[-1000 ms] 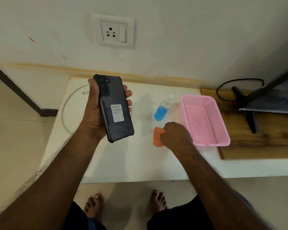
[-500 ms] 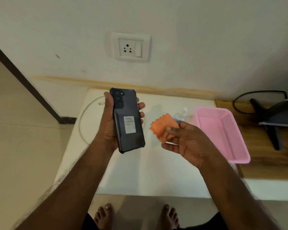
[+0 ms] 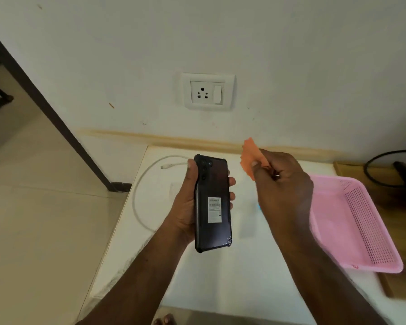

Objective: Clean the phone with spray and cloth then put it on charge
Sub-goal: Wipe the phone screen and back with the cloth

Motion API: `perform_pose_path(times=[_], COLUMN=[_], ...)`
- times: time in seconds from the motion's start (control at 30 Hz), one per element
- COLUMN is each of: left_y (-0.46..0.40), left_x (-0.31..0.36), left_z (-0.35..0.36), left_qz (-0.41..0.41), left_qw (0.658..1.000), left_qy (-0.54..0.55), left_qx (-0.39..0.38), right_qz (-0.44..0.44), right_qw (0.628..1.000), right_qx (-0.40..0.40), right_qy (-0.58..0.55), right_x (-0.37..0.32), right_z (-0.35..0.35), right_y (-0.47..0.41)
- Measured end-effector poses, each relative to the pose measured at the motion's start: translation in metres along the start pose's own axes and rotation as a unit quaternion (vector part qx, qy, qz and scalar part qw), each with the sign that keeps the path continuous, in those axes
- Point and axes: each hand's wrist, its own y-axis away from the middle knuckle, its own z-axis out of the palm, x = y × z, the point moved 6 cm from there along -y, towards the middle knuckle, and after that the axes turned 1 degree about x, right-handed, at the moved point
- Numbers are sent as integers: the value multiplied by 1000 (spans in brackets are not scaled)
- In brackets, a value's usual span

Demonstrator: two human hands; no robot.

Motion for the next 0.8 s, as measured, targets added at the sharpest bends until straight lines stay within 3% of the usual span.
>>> perform_pose_path(times=[0.2,0.8], left_y=[1,-1], left_x=[-10,-4], left_z=[1,-6], left_qz=[7,44], left_qw=[998,997], left_qy=[-63,-41], left_qx=[30,42], right_qz=[-118,-129], right_qw=[972,978], right_qx=[-124,-148], right_qy=[161,69], right_x=[-12,-19], right_z=[41,50], right_y=[23,42])
